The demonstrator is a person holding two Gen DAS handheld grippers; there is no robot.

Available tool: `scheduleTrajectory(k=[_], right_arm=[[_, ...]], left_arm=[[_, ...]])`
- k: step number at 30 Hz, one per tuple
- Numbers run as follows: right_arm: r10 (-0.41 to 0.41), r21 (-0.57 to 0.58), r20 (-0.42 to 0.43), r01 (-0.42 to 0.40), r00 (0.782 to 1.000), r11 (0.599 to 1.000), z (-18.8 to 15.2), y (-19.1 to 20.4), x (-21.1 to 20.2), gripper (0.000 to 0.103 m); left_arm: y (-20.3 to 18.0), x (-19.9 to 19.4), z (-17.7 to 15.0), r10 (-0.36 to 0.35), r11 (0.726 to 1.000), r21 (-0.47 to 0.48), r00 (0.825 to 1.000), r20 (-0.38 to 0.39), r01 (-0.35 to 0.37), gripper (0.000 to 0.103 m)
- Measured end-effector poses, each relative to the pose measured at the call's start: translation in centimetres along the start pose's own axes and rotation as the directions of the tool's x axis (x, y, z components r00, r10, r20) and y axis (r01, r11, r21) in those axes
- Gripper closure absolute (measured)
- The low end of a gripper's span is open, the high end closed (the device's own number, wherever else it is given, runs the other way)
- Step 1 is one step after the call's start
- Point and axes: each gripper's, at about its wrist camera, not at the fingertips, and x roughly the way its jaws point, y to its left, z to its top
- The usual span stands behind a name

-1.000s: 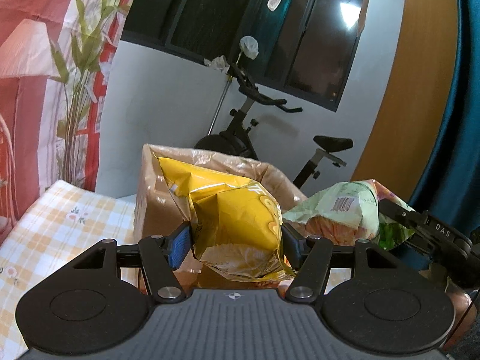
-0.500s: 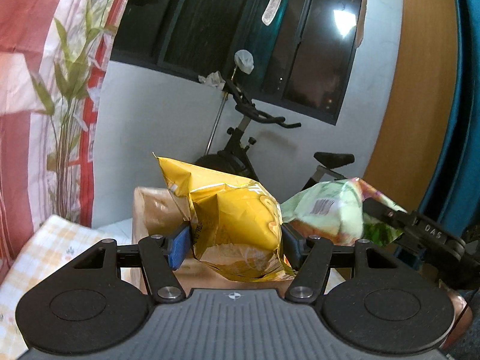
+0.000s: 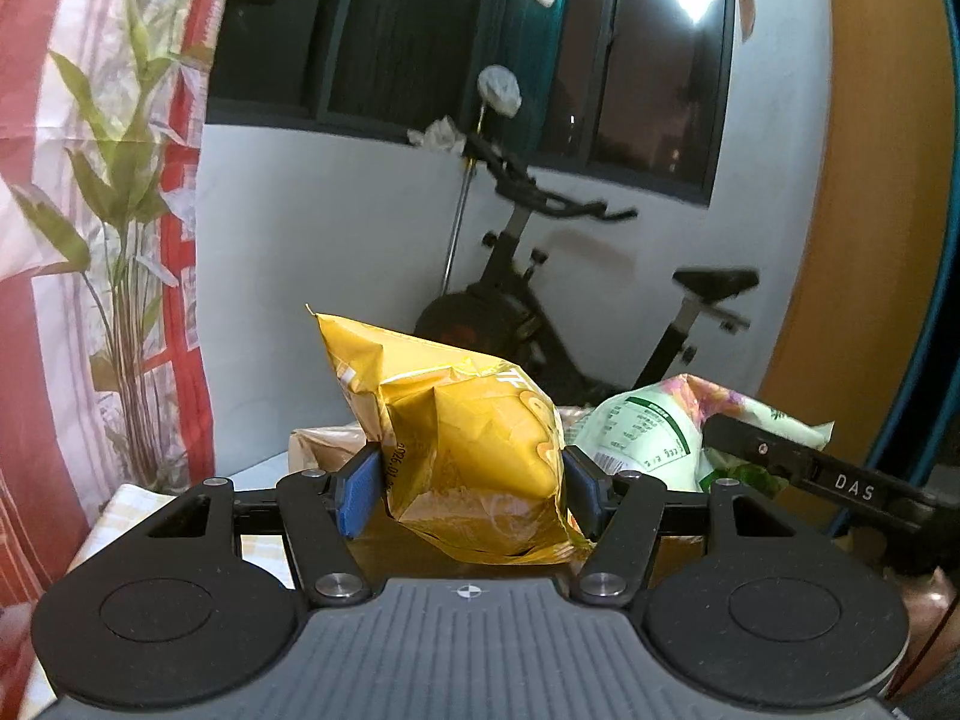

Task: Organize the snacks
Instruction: 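Lift both held bags and carry them over the box, then open both tools to drop the yellow and white-green bags into the box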

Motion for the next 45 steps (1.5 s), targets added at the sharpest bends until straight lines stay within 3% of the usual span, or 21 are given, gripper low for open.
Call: scheduleTrajectory(k=[15, 20, 32, 45], right_arm=[[-0.016, -0.099, -0.168, 0.0, 0.986, 0.995, -1.6, -1.5, 6.7, 0.044], [-0.017, -0.118, -0.226, -0.01, 0.974, 0.993, -2.0, -1.2, 7.7, 0.029], [-0.035, -0.116, -0.226, 0.009, 0.973, 0.993, -1.8, -0.9, 6.2, 0.025], [-0.028, -0.126, -0.214, 0.001, 0.976, 0.992, -2.4, 0.3, 1.1, 0.025]], left_arm=[[1.0, 7.0, 0.3, 0.051, 0.997, 0.072, 0.989, -0.138, -0.042, 0.036], [1.4, 7.4, 0.2, 0.04, 0.999, 0.034, 0.988, -0.148, -0.035, 0.033], [0.9, 5.7, 0.4, 0.053, 0.998, 0.035, 0.991, -0.123, -0.049, 0.032], [2.6, -0.6, -2.7, 0.103, 0.994, -0.018, 0.992, -0.079, -0.105, 0.032]])
